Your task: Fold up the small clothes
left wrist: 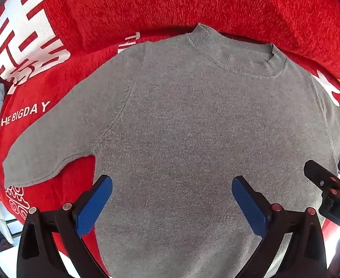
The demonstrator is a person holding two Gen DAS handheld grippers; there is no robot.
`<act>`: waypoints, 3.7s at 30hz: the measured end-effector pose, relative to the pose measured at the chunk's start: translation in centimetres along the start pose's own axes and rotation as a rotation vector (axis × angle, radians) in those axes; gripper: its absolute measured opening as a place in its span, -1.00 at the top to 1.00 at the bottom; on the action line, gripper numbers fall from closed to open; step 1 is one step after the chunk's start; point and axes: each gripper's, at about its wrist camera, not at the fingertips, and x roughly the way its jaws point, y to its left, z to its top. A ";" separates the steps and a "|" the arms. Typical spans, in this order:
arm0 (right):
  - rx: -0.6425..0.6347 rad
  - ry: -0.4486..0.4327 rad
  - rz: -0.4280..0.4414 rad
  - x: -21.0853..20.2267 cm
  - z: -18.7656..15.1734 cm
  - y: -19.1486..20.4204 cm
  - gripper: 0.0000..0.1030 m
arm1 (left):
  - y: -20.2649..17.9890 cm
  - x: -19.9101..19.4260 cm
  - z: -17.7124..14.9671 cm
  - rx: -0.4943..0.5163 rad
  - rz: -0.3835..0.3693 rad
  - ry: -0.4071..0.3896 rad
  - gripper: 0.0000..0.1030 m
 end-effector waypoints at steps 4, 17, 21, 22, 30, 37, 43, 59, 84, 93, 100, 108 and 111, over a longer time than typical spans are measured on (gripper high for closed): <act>0.001 -0.001 -0.004 0.1 -0.1 0.0 -1.00 | 0.2 0.1 0.0 -0.003 0.002 0.003 -1.00; 0.005 -0.012 -0.010 0.4 -0.7 -0.1 -1.00 | -0.2 -0.3 -0.1 -0.001 0.005 -0.009 -1.00; 0.004 0.002 -0.011 0.0 -0.3 -0.1 -1.00 | -0.2 -0.4 -0.2 -0.001 0.005 -0.007 -1.00; 0.005 0.002 -0.012 0.0 -0.3 -0.2 -1.00 | -0.2 -0.4 -0.3 -0.001 0.007 -0.009 -1.00; 0.005 0.003 -0.012 0.1 -0.3 -0.2 -1.00 | -0.3 -0.5 -0.2 -0.001 0.015 -0.015 -1.00; 0.007 0.003 -0.012 0.1 0.0 -0.6 -1.00 | -0.1 -0.5 -0.5 0.001 0.009 -0.010 -1.00; 0.004 0.031 -0.026 0.1 -0.3 -0.1 -1.00 | -0.1 -0.5 -0.5 0.001 0.016 -0.012 -1.00; 0.002 0.008 -0.015 0.2 0.1 0.3 -1.00 | 0.2 -0.2 -0.3 0.003 -0.004 0.005 -1.00; -0.032 -0.030 -0.004 -0.6 -0.1 3.3 -1.00 | 3.0 1.2 0.4 -0.036 -0.080 0.010 -1.00; -0.142 -0.037 0.112 -1.2 -2.0 8.7 -1.00 | 12.6 2.3 -1.6 -0.265 -0.234 -0.019 -1.00; -0.226 0.020 0.125 0.4 -3.8 14.0 -1.00 | 24.1 8.0 -3.9 -0.585 -0.410 -0.030 -1.00; -0.282 0.035 0.137 0.4 -4.4 17.5 -1.00 | 26.5 9.7 -2.8 -0.774 -0.508 -0.097 -1.00; -0.294 0.030 0.135 0.3 -4.2 18.1 -1.00 | 28.5 8.5 -2.0 -0.788 -0.456 -0.180 -1.00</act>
